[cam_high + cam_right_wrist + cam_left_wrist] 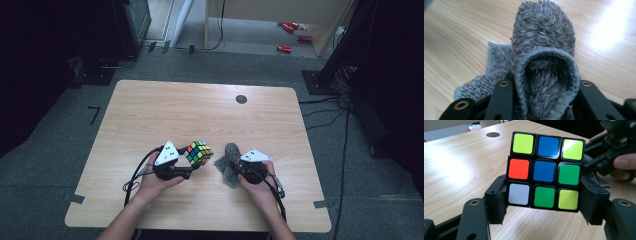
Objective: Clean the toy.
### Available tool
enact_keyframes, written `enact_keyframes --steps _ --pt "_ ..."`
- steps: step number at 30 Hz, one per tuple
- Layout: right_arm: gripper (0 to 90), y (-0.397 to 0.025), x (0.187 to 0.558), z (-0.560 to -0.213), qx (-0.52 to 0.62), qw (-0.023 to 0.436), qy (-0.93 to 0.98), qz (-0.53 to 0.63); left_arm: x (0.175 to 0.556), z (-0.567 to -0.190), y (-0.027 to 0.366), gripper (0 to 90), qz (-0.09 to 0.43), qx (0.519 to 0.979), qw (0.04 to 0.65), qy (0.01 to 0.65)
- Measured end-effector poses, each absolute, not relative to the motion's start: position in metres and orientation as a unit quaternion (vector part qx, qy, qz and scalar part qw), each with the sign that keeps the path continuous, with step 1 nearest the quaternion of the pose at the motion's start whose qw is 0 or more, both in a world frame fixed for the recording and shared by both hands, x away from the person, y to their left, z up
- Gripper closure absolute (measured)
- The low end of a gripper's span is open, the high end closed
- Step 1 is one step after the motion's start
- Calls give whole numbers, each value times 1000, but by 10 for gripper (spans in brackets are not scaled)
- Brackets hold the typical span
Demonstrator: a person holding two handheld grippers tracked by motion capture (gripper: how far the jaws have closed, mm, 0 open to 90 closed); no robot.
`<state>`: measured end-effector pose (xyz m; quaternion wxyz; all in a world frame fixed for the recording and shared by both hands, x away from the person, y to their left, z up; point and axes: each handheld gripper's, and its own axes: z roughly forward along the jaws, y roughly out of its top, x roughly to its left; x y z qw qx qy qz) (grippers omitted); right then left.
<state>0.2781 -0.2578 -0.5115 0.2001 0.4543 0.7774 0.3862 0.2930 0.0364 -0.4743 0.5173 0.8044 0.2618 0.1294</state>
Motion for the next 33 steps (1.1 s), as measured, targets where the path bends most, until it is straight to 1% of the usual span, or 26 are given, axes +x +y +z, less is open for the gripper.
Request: enact_keyframes --steps 4,8,12,17,20,24,27,33 --pt "674 -259 273 -492 446 203 758 430 293 -476 35 345 130 807 515 260" --pt "673 -253 261 -465 419 208 735 491 290 -476 29 346 148 816 500 250" --pt "672 -238 248 -442 381 213 729 527 283 -476 19 346 150 829 491 223" --pt "667 -220 238 -427 347 197 735 548 274 -476 6 346 169 848 464 190" --pt "664 -207 233 -424 332 194 747 543 270 -474 -1 347 186 857 444 183" --pt "663 -188 233 -435 315 205 775 508 263 -469 -8 347 191 864 433 170" --pt "664 -186 235 -440 322 197 776 506 261 -468 -9 348 196 867 425 170" --pt "664 -192 239 -440 327 218 772 500 263 -466 -8 350 182 868 429 171"
